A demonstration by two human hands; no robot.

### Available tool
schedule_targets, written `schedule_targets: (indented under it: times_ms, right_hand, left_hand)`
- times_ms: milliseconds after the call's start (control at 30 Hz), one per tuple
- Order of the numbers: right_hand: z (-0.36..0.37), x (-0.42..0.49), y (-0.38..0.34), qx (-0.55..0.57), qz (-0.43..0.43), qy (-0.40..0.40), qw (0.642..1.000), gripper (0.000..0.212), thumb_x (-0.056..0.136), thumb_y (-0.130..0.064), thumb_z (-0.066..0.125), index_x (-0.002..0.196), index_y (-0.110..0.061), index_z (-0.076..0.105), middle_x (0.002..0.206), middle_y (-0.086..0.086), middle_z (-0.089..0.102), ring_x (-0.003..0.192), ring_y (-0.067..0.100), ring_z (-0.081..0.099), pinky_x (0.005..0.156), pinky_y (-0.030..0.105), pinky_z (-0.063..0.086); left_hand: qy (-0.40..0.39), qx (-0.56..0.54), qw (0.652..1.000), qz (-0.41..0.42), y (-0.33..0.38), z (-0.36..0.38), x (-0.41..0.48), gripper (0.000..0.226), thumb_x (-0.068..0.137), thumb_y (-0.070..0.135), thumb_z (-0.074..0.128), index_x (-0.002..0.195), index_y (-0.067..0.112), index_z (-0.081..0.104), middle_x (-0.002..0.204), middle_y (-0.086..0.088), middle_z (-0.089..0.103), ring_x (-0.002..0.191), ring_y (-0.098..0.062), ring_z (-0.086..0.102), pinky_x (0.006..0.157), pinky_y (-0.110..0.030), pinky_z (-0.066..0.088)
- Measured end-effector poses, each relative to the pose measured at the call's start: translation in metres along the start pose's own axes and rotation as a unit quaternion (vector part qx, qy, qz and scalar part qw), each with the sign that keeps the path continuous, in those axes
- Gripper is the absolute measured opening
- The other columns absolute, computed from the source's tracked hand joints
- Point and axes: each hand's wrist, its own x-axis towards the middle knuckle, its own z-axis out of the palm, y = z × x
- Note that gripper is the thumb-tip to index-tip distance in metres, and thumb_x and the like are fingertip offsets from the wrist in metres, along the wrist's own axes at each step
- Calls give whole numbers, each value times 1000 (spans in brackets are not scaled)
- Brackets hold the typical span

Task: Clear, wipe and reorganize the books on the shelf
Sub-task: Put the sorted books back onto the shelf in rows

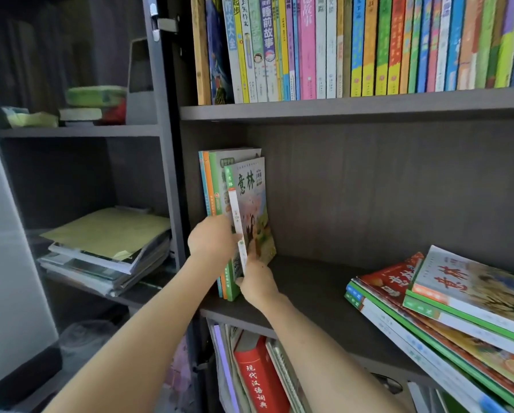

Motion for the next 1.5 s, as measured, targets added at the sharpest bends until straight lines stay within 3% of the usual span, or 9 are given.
schedule_targets:
  times_ms: [167, 333, 500, 800, 933, 1000, 1067, 1300, 1500]
  right_hand:
    - [-22, -12, 7, -15, -51, -115, 992, 103, 84, -25, 72, 154, -17, -3, 149, 12, 38, 130, 29, 45, 106, 41, 39]
    - [-86, -95, 13, -123, -89, 15, 988, 49, 96, -34, 54, 143, -24, 43, 138, 2, 54, 125, 23, 50, 97, 35, 42]
    - [-193, -194, 80, -283, 4, 169, 944, 34, 95, -42, 49, 128, -34, 56, 124, -7, 64, 113, 19, 58, 85, 31, 43]
    - [-309, -288, 231, -361, 200, -78, 907, 103, 81, -38, 70, 150, -38, -6, 154, -18, -7, 146, 6, -3, 117, 45, 7]
    - [-306, -302, 264, -352, 62, 86, 930, 108, 60, -6, 86, 145, -35, 26, 146, -4, 44, 115, 19, 62, 90, 30, 51]
    - [-304, -302, 273, -387, 23, 126, 913, 103, 35, -1, 92, 130, -23, 57, 117, 5, 69, 68, 21, 72, 49, 23, 53]
    - [-301, -302, 267, -428, -26, 138, 893, 87, 29, -6, 92, 113, -12, 68, 100, 8, 74, 54, 23, 68, 39, 22, 48]
    - [-286, -299, 230, -397, -118, 152, 898, 54, 55, -48, 75, 100, -18, 71, 83, -4, 68, 63, 20, 67, 50, 27, 51]
    - [-299, -294, 221, -248, -51, 100, 962, 94, 59, -97, 26, 116, -34, 67, 103, -22, 59, 86, -4, 52, 73, 27, 47]
  left_hand:
    - [-4, -1, 1000, -12, -5, -1, -7, 47, 93, 40, 55, 58, 12, 43, 56, -2, 49, 47, -17, 47, 43, -24, 37]
    - [-85, -150, 985, 28, 25, 0, -37, 46, 97, 31, 51, 60, 5, 59, 63, -12, 66, 60, -24, 64, 60, -33, 55]
    - [-285, -424, 859, -40, 96, 25, -87, 30, 96, 19, 56, 88, -9, 66, 72, -18, 68, 52, -17, 64, 56, -24, 58]
    - [-476, -589, 645, -102, 196, 55, -143, 16, 93, -3, 53, 106, -9, 61, 81, -21, 68, 69, -25, 68, 62, -29, 59]
    - [-529, -582, 607, -110, 221, 46, -156, 12, 93, -4, 51, 103, -9, 56, 84, -27, 66, 74, -32, 67, 66, -34, 60]
    - [-544, -579, 598, -112, 232, 42, -164, 9, 95, -3, 49, 101, -8, 53, 86, -28, 63, 77, -34, 64, 74, -37, 57]
    - [-538, -582, 600, -112, 242, 42, -172, 11, 96, 0, 49, 105, -7, 51, 96, -31, 62, 86, -38, 64, 82, -38, 54]
    - [-448, -625, 617, -167, 268, 49, -188, 13, 98, -3, 42, 87, 2, 47, 86, -18, 58, 73, -29, 62, 77, -40, 54]
    - [-394, -620, 650, -194, 276, 49, -190, 20, 95, -11, 36, 105, -1, 49, 89, -18, 62, 69, -26, 64, 46, -32, 57]
